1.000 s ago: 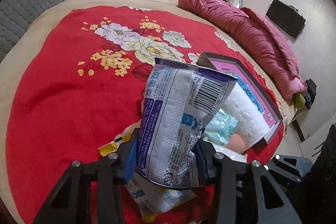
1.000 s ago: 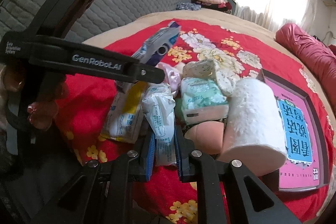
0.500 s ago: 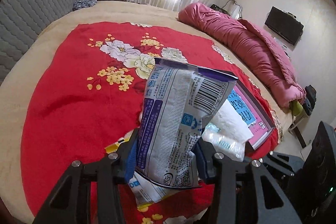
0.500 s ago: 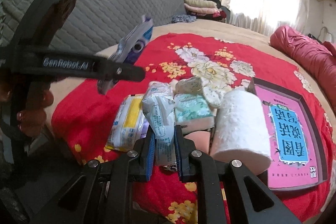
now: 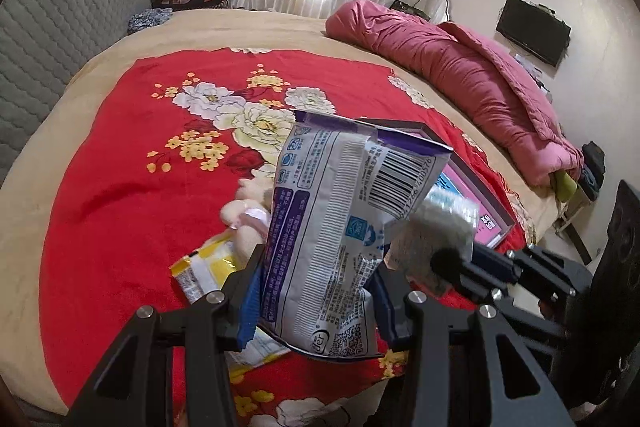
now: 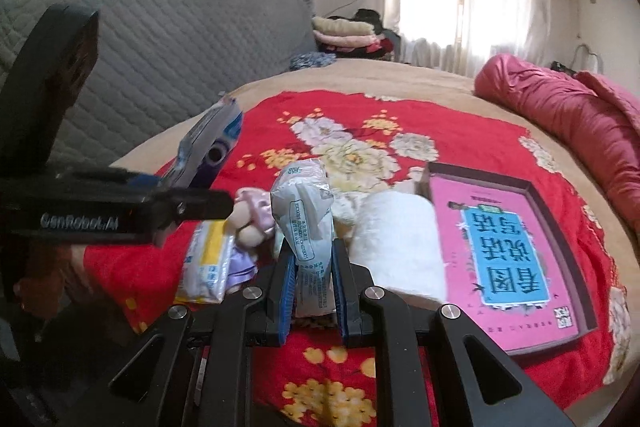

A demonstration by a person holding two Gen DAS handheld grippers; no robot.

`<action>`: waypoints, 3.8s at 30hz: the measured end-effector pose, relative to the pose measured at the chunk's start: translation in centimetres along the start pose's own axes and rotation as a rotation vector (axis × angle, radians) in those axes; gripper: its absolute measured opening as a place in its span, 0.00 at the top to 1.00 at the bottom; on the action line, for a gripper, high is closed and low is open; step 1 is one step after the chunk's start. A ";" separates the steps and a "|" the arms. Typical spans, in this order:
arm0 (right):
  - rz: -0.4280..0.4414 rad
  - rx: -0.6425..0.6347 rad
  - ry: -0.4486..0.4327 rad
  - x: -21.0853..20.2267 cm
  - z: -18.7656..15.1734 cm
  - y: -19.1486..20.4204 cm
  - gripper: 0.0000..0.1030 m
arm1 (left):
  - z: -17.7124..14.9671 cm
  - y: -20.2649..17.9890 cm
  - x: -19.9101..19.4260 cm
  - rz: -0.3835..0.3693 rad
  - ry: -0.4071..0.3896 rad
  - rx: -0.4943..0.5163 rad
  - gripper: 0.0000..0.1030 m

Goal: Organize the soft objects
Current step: 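Carry the snack bag with left tool while right tool carries the packet over the pink tray, then lower and release the snack bag into the tray with left tool while right tool releases the packet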

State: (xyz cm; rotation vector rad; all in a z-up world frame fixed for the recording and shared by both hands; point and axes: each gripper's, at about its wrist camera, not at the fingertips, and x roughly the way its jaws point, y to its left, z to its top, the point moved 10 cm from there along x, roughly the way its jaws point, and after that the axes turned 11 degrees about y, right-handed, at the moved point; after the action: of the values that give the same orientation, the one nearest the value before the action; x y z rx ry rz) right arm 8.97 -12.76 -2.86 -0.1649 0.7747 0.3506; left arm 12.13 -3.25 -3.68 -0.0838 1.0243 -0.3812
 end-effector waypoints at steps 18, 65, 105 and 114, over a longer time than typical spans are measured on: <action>-0.072 0.118 -0.075 -4.1 0.0 -5.4 0.83 | -0.8 -6.3 -0.5 0.009 -0.004 0.068 0.55; -0.311 0.522 -0.083 -5.4 -6.1 -24.2 0.82 | 3.3 -20.7 14.5 0.051 0.162 0.286 0.55; -0.167 0.593 0.168 3.3 -9.6 -27.8 0.83 | 1.3 -21.5 20.2 0.161 0.289 0.381 0.53; -0.189 0.688 0.107 1.4 -10.5 -29.9 0.73 | 1.1 -21.8 21.3 0.134 0.353 0.370 0.53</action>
State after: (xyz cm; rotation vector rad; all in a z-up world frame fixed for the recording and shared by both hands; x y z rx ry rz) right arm 14.01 -43.05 -10.71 0.3914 0.9377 -0.1164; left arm 17.00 -31.05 -15.18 0.3954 1.2819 -0.4675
